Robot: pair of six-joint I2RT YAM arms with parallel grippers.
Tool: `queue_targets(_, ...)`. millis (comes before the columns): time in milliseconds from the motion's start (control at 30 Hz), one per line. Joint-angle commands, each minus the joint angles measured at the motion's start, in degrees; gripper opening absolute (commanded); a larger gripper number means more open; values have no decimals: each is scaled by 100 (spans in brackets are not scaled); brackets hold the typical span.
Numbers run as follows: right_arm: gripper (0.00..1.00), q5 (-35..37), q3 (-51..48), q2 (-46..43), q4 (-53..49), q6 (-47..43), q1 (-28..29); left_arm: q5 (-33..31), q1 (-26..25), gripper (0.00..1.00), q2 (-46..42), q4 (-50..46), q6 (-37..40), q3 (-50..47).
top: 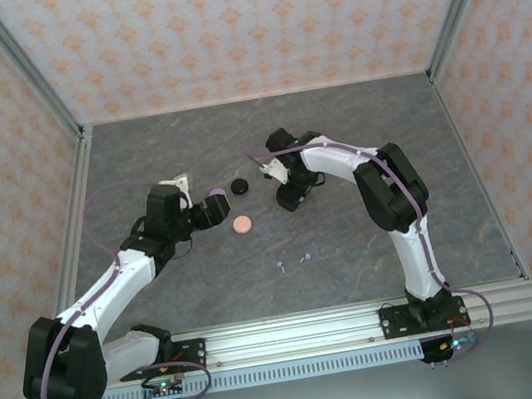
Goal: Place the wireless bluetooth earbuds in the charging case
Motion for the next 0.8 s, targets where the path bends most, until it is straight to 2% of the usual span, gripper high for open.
queue_targets(0,58,382,-166,-70,-304,-131,20,19,65,83,23,-22,99,-4)
queue_targets(167,48,551,-163,-209,-224,-90,21,30,69,83,-33,-64,115,-4)
queue_targets(333,45,392,-437,-1006,258,9,18,269,133,83,-193,64,97,-13)
queue_targets(500,44,227,-930,-2154,981,17,162,827,256,84,-362,367,-98,42)
queue_targets(767,44,833,-1623,-3738,1814,-759,1051,2215,307,82,-433,819,-280,586)
